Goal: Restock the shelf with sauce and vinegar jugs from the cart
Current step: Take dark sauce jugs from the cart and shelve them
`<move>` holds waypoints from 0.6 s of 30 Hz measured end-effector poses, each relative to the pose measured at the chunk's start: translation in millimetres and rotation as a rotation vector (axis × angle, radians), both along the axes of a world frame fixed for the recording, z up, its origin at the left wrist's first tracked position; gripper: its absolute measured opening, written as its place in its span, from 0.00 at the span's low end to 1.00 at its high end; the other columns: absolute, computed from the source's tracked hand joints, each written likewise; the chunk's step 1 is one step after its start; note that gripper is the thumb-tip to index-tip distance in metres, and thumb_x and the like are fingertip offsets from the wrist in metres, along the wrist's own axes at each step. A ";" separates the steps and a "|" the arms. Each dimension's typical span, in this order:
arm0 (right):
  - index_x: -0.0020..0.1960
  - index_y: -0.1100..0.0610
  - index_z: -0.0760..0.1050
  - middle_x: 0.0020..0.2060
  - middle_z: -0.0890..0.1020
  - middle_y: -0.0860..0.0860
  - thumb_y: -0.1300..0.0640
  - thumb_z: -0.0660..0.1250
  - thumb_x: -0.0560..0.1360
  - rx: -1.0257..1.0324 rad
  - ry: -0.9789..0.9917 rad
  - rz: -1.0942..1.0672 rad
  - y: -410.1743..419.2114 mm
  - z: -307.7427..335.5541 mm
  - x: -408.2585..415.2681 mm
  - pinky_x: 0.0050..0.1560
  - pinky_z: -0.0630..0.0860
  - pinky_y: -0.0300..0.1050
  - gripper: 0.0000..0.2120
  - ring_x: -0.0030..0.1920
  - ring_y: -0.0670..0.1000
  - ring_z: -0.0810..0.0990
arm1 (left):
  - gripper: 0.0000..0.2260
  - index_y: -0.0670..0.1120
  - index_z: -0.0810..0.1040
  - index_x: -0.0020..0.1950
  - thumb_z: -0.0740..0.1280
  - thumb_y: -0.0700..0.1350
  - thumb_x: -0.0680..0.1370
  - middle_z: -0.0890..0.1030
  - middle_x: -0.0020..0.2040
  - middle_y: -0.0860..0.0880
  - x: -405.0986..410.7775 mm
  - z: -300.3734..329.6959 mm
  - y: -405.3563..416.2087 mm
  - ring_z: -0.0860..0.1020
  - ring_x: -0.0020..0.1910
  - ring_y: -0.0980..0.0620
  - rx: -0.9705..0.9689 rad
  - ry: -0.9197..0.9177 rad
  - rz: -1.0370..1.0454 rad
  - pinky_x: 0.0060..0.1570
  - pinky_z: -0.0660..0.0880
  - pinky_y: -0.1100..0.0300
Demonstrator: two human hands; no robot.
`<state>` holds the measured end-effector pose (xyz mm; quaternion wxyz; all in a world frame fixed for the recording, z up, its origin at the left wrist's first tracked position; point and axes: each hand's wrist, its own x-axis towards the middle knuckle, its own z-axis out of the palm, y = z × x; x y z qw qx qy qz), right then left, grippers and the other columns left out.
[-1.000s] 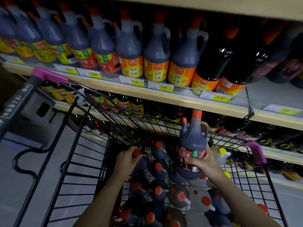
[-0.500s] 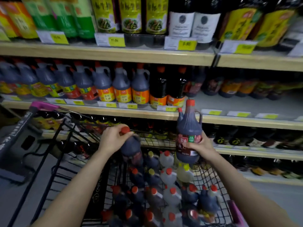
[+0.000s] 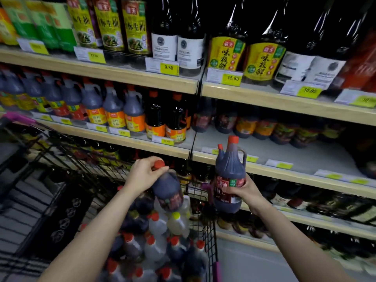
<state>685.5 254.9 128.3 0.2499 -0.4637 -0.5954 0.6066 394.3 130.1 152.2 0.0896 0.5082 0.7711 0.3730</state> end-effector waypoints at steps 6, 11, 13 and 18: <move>0.64 0.55 0.69 0.54 0.82 0.56 0.54 0.82 0.47 0.055 0.009 0.013 14.4 15.5 9.0 0.55 0.78 0.55 0.47 0.53 0.56 0.81 | 0.13 0.46 0.82 0.48 0.73 0.53 0.70 0.84 0.42 0.51 19.2 11.6 13.1 0.81 0.43 0.53 -0.001 -0.025 -0.038 0.44 0.77 0.58; 0.63 0.56 0.68 0.52 0.81 0.54 0.54 0.80 0.47 0.176 0.035 -0.008 5.3 28.9 -11.8 0.47 0.78 0.46 0.46 0.51 0.53 0.81 | 0.13 0.46 0.82 0.48 0.74 0.53 0.70 0.84 0.43 0.51 7.1 21.9 12.7 0.81 0.44 0.54 0.059 -0.045 -0.062 0.46 0.76 0.60; 0.60 0.56 0.68 0.51 0.80 0.53 0.58 0.80 0.50 0.236 0.036 -0.034 0.1 34.3 -23.5 0.43 0.77 0.39 0.41 0.48 0.49 0.80 | 0.10 0.47 0.81 0.47 0.73 0.51 0.71 0.83 0.42 0.52 -1.4 27.1 11.4 0.81 0.44 0.54 0.065 -0.050 -0.074 0.46 0.76 0.59; 0.59 0.51 0.67 0.51 0.78 0.50 0.62 0.81 0.58 0.373 0.008 -0.051 13.1 47.0 -56.0 0.40 0.73 0.35 0.35 0.49 0.49 0.78 | 0.11 0.48 0.80 0.48 0.72 0.52 0.72 0.83 0.43 0.51 -22.2 31.1 23.4 0.80 0.45 0.52 0.036 -0.042 -0.068 0.47 0.76 0.54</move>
